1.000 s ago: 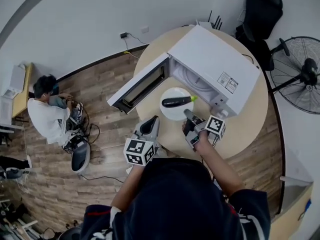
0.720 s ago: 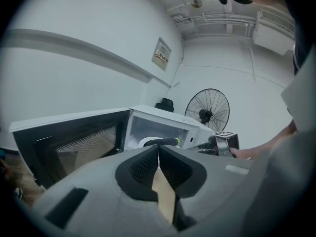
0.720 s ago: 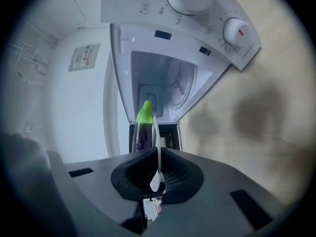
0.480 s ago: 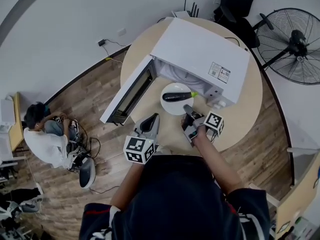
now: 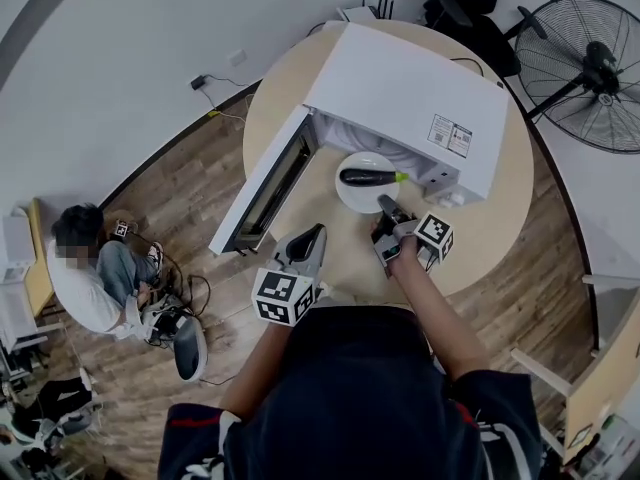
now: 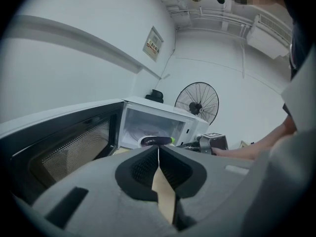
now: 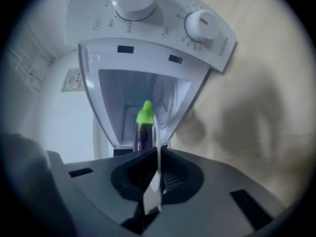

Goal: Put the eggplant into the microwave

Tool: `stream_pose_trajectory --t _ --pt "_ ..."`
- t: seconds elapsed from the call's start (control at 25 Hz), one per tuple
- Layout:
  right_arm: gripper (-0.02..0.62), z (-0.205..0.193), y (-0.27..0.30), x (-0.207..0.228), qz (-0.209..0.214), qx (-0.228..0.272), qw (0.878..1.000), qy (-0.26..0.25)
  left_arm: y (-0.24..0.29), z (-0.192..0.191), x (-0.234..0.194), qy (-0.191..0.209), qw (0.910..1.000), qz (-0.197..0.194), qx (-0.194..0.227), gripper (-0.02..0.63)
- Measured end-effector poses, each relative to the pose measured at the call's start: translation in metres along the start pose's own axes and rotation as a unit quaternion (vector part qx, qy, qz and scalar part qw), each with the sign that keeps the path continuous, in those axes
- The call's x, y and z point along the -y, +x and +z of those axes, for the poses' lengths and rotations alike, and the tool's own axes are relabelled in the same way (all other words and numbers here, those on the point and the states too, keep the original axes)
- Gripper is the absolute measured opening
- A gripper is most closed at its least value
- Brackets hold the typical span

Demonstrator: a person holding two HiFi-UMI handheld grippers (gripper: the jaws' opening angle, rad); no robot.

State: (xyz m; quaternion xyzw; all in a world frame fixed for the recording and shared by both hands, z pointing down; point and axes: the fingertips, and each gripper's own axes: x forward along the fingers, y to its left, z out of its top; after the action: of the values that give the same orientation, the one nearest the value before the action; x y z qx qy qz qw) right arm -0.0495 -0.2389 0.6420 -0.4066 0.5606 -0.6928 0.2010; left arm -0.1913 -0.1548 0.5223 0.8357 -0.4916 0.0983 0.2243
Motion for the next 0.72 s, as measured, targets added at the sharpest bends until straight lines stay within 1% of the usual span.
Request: stream_pose_trajectory --t 0.24,0.48,0.72 --pt "0.02 0.01 0.011 0.011 -0.003 0.036 0.999 0.024 0.005 -0.007 0.0 0.004 0.9998 -0.015 -0.015 0.021" --pt "0.021 0.021 0.02 0.024 -0.01 0.063 0.998 0.029 0.007 -0.014 -0.002 0.006 0.9993 -0.023 -0.029 0.021" --pt "0.021 0.029 0.029 0.032 -0.022 0.076 0.996 0.028 0.008 -0.018 -0.008 0.002 0.9992 -0.02 -0.034 0.021"
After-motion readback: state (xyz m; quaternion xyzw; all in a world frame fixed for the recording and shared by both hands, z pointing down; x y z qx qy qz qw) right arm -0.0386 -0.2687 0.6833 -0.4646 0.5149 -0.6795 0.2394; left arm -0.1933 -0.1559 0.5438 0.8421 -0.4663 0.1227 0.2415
